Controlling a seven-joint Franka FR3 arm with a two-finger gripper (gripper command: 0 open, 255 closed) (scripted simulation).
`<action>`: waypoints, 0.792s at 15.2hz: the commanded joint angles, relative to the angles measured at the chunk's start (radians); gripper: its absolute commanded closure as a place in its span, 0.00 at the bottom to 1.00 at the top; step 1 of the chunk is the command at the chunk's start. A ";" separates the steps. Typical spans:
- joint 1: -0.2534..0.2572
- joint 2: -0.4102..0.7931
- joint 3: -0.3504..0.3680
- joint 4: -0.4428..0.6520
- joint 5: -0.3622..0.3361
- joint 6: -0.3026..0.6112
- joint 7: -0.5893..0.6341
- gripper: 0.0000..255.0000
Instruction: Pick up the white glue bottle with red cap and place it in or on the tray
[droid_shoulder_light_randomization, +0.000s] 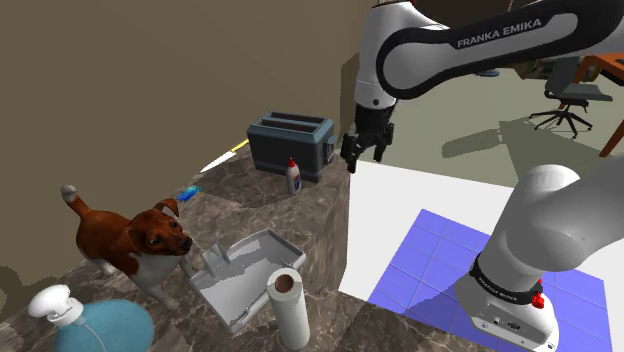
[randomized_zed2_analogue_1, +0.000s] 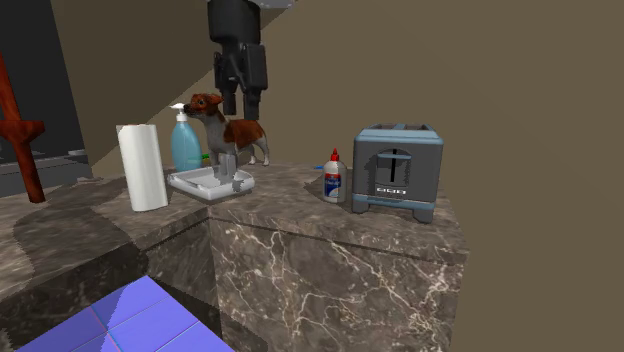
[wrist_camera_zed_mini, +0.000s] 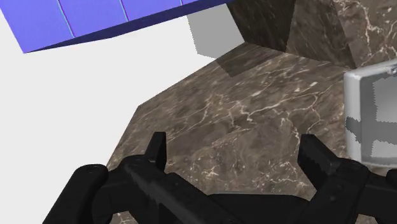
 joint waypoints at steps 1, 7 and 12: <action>-0.008 0.037 0.041 -0.025 0.019 0.111 0.086 0.00; -0.069 0.222 0.156 -0.002 0.010 0.392 0.335 0.00; -0.156 0.402 0.253 0.069 -0.098 0.587 0.596 0.00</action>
